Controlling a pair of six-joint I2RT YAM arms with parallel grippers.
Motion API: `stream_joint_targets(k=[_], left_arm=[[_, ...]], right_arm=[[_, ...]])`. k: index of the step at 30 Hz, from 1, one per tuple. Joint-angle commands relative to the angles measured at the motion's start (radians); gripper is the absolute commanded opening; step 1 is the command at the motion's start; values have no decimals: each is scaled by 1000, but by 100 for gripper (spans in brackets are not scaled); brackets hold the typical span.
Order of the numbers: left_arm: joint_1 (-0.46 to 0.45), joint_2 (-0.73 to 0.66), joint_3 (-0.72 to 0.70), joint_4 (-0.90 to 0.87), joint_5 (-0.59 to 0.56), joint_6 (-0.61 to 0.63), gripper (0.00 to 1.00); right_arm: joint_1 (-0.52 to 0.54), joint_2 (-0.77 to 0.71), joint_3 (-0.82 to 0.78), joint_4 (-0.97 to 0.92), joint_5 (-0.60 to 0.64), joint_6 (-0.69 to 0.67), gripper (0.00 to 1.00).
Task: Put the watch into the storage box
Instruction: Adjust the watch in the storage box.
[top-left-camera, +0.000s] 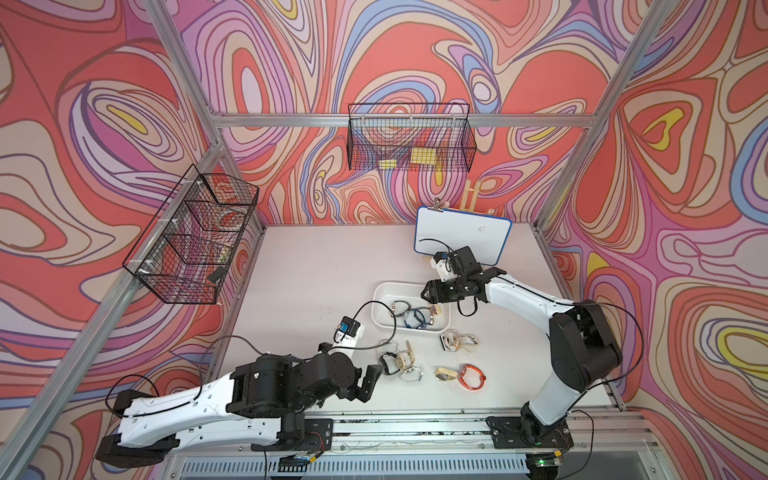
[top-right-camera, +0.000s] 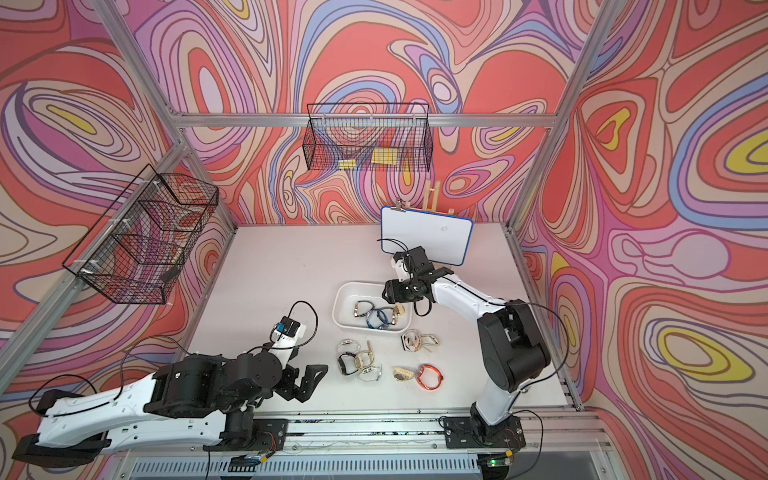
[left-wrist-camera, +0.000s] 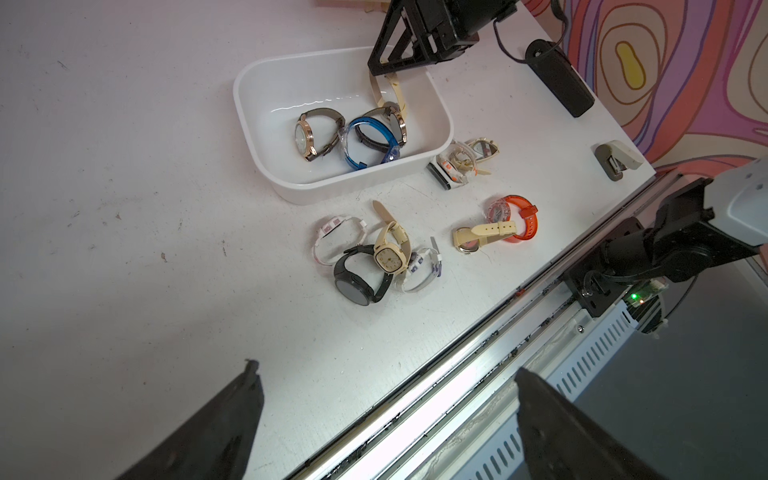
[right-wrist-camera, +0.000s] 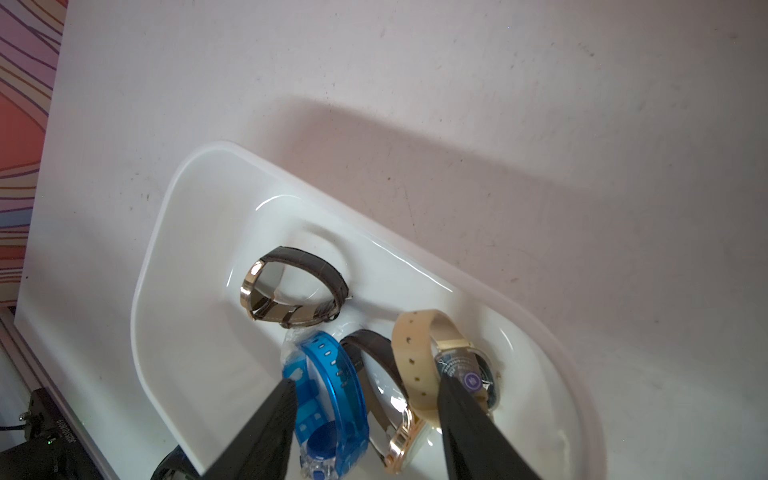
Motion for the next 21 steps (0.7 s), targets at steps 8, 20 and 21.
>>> stream_joint_targets(k=[8, 20, 21], left_arm=[[-4, -5, -13, -31, -18, -4, 100], [-4, -11, -24, -20, -16, -7, 100], [-5, -9, -24, -19, -17, -7, 100]], right_arm=[[-21, 16, 2, 11, -6, -46, 60], [-20, -11, 8, -41, 65, -69, 60], [-21, -6, 8, -44, 70, -77, 60]])
